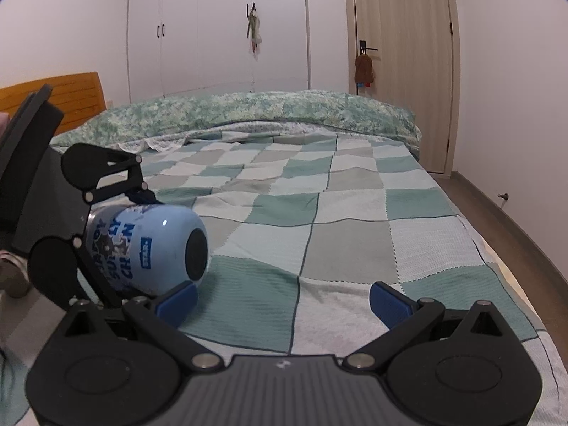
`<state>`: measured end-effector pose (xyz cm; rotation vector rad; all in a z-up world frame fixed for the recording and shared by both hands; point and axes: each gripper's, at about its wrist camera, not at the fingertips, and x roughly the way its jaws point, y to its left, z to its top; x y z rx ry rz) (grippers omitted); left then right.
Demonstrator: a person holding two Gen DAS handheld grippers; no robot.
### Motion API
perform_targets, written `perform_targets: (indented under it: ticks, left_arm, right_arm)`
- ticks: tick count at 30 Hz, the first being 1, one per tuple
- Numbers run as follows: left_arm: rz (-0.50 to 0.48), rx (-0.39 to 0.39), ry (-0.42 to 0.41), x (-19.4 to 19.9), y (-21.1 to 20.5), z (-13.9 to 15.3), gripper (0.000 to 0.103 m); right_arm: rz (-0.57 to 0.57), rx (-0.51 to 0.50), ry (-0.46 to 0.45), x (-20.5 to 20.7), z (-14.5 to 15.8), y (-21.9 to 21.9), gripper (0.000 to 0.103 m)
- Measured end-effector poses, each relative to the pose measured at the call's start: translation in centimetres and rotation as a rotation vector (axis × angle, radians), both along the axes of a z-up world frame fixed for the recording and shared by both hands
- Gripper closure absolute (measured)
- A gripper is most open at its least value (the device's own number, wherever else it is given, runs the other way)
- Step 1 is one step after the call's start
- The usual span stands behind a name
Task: Flip cup upright
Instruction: 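Lift the blue cup with the left gripper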
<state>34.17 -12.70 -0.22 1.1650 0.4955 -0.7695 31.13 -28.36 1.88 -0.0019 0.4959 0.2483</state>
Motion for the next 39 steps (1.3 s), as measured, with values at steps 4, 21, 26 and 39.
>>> perform_targets:
  ticks: [4,21,26,39]
  left_arm:
    - [0.020,0.007,-0.008,-2.5,-0.5,0.9,0.017]
    - [0.092,-0.047,0.026,-14.2,-3.7,1.9,0.017]
    - [0.120,-0.057,0.051,-14.8,-4.5,0.1,0.017]
    - [0.167,-0.116,0.004,-16.0,-4.4,0.1,0.000]
  right_arm:
    - [0.018,0.015,-0.017,-1.9,0.7,0.0,0.000]
    - [0.064,0.032,-0.056,-13.1,3.3,-2.2,0.000]
    - [0.052,0.032,-0.039,-15.3,2.5,-3.5,0.000]
    - [0.050,0.015,-0.007,-16.9,1.5,-4.1,0.000]
